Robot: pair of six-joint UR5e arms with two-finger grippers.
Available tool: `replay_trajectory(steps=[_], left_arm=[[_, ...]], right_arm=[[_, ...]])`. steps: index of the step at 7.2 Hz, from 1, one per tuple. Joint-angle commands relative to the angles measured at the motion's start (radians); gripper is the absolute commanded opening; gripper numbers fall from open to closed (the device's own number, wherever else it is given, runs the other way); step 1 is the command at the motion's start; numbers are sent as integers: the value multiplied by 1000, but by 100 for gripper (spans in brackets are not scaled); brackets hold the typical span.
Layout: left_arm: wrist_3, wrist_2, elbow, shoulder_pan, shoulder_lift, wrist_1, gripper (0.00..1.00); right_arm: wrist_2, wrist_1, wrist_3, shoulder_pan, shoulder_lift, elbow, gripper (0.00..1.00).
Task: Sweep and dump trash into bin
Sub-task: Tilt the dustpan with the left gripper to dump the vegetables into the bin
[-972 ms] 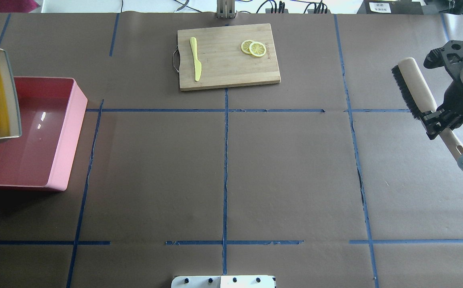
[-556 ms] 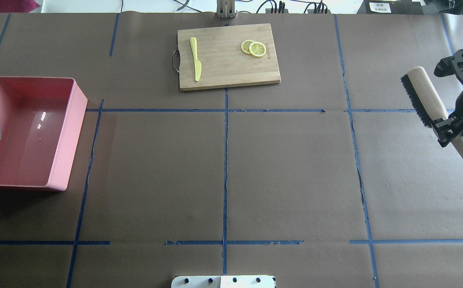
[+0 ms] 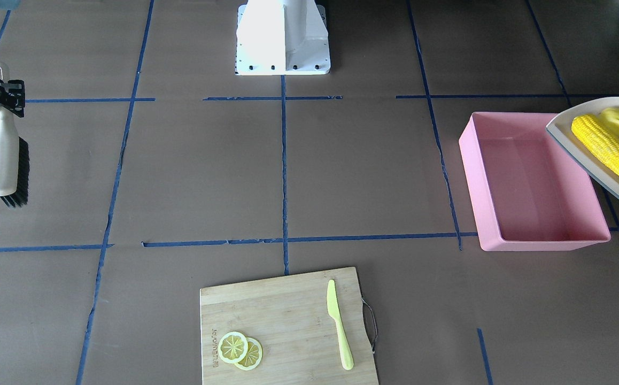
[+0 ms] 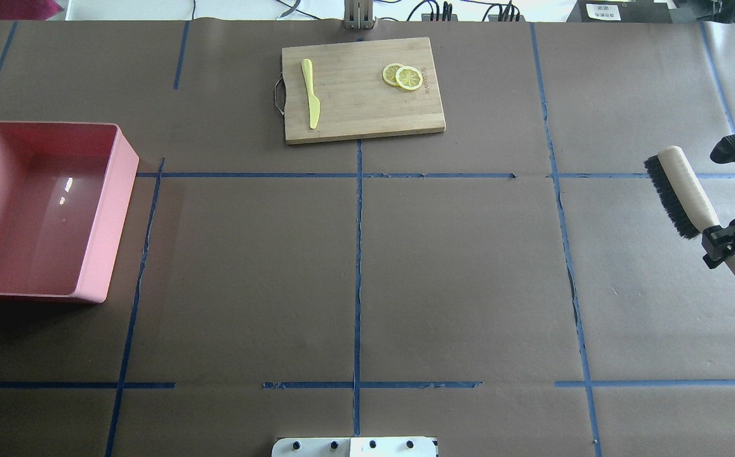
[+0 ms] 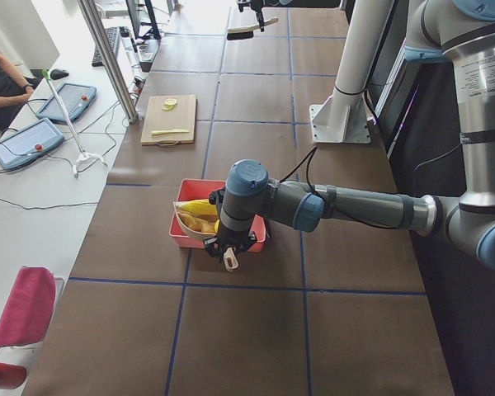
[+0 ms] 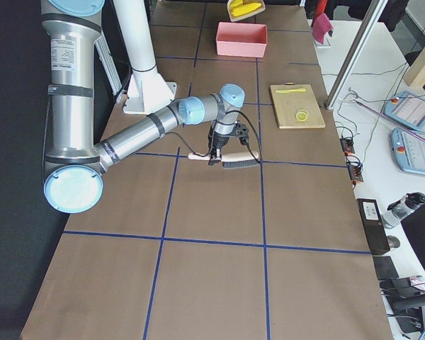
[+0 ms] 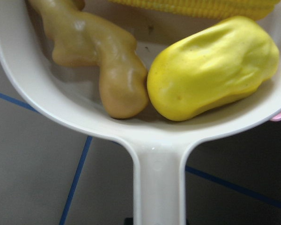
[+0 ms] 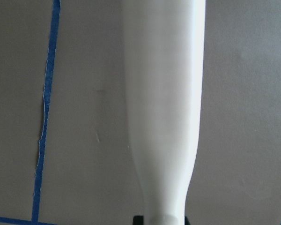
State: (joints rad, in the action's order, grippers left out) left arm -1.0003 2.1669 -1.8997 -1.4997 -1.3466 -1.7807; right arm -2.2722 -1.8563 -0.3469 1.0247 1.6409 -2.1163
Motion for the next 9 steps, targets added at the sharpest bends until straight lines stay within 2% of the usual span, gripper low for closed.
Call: replay_trajectory(steps=[1, 2, 3, 6, 8, 9], left_arm=[[-4, -105, -31, 65, 3, 3, 0], [-3, -117, -42, 84, 3, 7, 0], [-4, -204, -71, 110, 3, 26, 0], [-18, -347, -244, 179, -14, 272, 0], [-21, -372, -288, 187, -20, 326, 0], [-23, -398, -288, 191, -20, 328, 0]], right_arm=[[-38, 49, 0, 0, 33, 27, 0], [-43, 49, 0, 0, 33, 29, 1], [-43, 49, -1, 0, 33, 27, 1], [-40, 52, -4, -1, 30, 27, 1], [-32, 57, -6, -5, 13, 74, 1], [-32, 130, -23, -5, 22, 103, 1]])
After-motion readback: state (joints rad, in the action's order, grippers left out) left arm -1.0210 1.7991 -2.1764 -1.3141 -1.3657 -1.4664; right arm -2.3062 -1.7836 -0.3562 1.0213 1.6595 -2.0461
